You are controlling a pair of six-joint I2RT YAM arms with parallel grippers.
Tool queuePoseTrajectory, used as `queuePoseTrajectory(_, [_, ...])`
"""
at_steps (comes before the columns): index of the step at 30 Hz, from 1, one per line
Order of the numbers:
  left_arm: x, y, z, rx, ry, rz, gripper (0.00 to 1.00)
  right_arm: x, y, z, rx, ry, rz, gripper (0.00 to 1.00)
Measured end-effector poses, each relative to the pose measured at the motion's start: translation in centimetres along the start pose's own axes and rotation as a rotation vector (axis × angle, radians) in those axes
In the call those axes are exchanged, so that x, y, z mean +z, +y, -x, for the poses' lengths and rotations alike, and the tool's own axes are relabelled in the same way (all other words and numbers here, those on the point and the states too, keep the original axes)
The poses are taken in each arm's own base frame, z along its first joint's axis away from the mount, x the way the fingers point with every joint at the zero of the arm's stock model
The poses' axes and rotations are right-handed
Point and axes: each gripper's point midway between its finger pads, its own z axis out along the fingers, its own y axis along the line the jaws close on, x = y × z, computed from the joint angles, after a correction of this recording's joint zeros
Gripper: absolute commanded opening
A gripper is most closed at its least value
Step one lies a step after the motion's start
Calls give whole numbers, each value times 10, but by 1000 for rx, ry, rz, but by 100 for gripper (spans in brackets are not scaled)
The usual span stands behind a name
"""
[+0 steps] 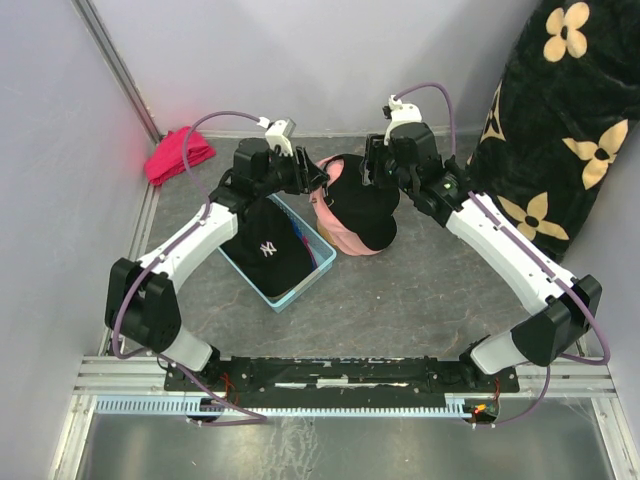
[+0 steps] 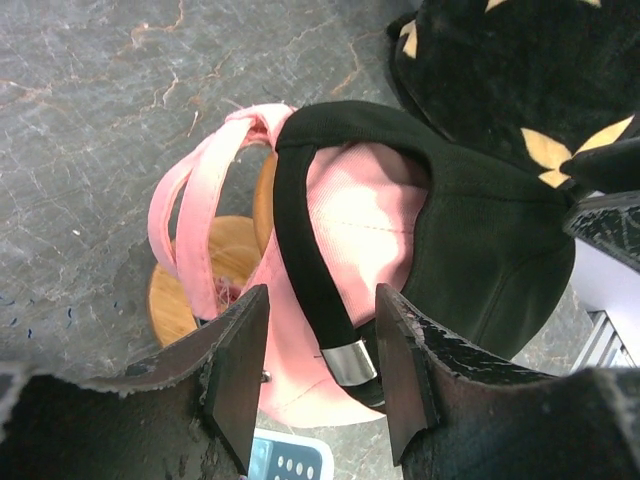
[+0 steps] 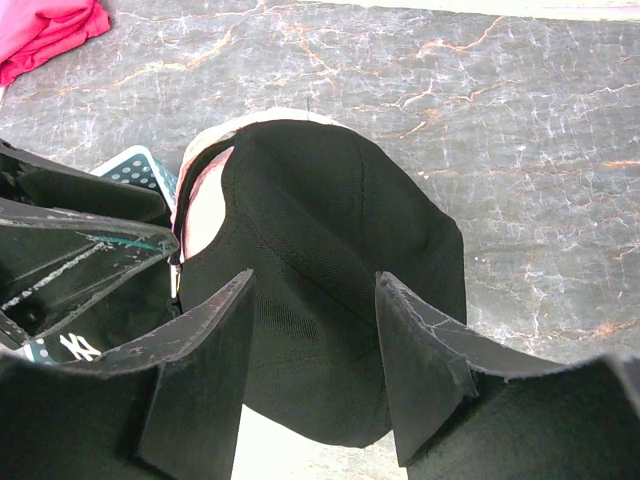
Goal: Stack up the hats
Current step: Stack the hat on the hat.
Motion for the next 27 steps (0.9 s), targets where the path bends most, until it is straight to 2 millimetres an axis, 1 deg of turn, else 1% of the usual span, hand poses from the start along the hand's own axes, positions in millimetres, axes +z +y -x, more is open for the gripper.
queuePoseTrajectory(3, [1,-2,7,4,-10,-5,53,1,0,-1,1,-1,3,59])
queuePoseTrajectory(5, [3,-3,8,5,-12,-5,51,1,0,-2,1,1,5,59])
queuePoseTrajectory(11, [7,4,1,-6,14,14,39,-1,-3,-3,6,-5,7,59])
queuePoseTrajectory(13, [9,6,-2,-10,25,20,37,-1,-5,-4,9,-7,5,59])
queuePoseTrajectory(18, [11,9,-4,-12,33,34,36,-2,-10,-10,12,1,-3,59])
queuePoseTrajectory(27, [8,23,-2,29,29,112,36,-4,-14,-11,17,-3,-5,59])
